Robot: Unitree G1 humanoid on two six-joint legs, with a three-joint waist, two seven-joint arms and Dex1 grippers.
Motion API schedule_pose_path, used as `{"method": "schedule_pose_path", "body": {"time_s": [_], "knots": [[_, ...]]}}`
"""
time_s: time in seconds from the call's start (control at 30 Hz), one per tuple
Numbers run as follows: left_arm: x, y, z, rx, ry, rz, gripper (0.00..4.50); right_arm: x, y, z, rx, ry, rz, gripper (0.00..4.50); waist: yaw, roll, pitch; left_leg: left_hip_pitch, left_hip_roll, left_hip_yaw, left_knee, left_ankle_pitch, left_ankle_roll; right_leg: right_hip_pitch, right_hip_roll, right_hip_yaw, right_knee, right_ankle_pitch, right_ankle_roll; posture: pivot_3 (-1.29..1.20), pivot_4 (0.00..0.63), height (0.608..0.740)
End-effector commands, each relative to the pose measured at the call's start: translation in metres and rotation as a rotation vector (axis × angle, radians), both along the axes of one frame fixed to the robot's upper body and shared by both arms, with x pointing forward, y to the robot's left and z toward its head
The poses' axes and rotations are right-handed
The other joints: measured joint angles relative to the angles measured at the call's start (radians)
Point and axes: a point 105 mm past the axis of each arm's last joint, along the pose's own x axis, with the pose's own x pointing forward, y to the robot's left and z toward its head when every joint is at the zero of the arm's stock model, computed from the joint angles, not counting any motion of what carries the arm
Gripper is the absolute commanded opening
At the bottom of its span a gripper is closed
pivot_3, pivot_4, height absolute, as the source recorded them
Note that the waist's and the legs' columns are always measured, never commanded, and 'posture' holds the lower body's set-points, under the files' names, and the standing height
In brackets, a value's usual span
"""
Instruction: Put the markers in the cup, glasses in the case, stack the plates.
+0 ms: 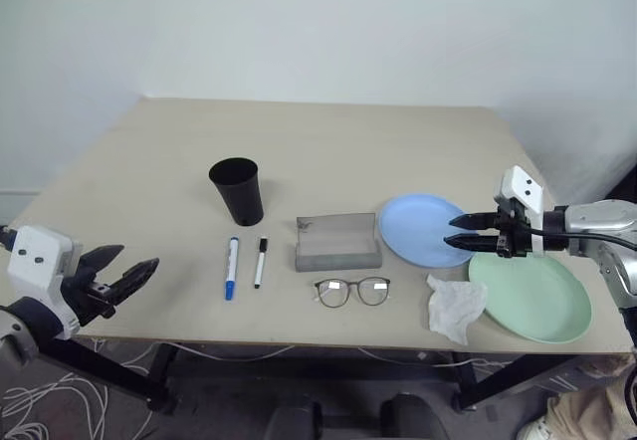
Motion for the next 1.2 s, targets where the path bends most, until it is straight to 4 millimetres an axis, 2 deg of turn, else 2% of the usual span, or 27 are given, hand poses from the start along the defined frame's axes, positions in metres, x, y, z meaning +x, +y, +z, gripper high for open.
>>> {"method": "schedule_pose_path", "body": {"time_s": [0.03, 0.27, 0.5, 0.63, 0.77, 1.07, 1.2], "knots": [[0.001, -0.001, 0.015, 0.031, -0.046, -0.006, 3.06, -0.002, 0.003, 0.009, 0.017, -0.032, 0.018, 1.95, 0.000, 0.000, 0.000, 0.000, 0.000, 0.000, 0.000, 0.000, 0.000, 0.000, 0.000, 0.000, 0.000, 0.000, 0.000, 0.00, 0.000, 0.702], [0.009, -0.002, 0.016, 0.033, -0.046, -0.030, 3.06, -0.002, -0.006, 0.010, 0.004, -0.041, -0.011, 1.95, 0.000, 0.000, 0.000, 0.000, 0.000, 0.000, 0.000, 0.000, 0.000, 0.000, 0.000, 0.000, 0.000, 0.000, 0.000, 0.00, 0.000, 0.702], [0.024, -0.018, 0.012, 0.005, -0.060, -0.085, 3.06, 0.002, -0.027, 0.009, -0.014, -0.077, -0.085, 1.95, 0.000, 0.000, 0.000, 0.000, 0.000, 0.001, 0.000, 0.000, 0.000, 0.000, 0.000, 0.000, 0.000, 0.000, 0.000, 0.00, 0.000, 0.702], [0.024, -0.019, 0.015, 0.015, -0.055, -0.097, 3.06, 0.003, -0.026, 0.014, 0.009, -0.077, -0.101, 1.95, -0.003, -0.001, 0.000, 0.000, 0.000, 0.002, 0.000, 0.000, 0.000, 0.001, 0.000, 0.000, 0.000, 0.001, 0.000, 0.00, 0.000, 0.702], [0.023, -0.012, 0.016, 0.019, -0.060, -0.083, 3.06, 0.002, -0.018, 0.011, -0.019, -0.073, -0.063, 1.95, -0.002, 0.000, 0.000, 0.000, 0.001, 0.001, 0.000, 0.000, 0.000, 0.000, 0.001, 0.000, 0.001, 0.001, -0.001, 0.00, 0.000, 0.702], [0.026, -0.021, 0.010, -0.010, -0.065, -0.099, 3.06, 0.006, -0.029, 0.018, -0.035, -0.085, -0.093, 1.95, 0.000, -0.001, 0.000, 0.000, 0.001, 0.001, 0.001, 0.000, 0.000, 0.000, 0.000, 0.000, 0.001, 0.001, 0.000, 0.00, 0.000, 0.702], [0.027, -0.020, 0.012, -0.013, -0.073, -0.099, 3.06, 0.008, -0.049, 0.011, -0.064, -0.057, -0.188, 1.95, 0.000, -0.001, 0.000, 0.000, 0.001, 0.002, 0.001, 0.000, 0.000, 0.000, 0.000, 0.000, 0.001, 0.001, 0.000, 0.00, 0.000, 0.702]]}}
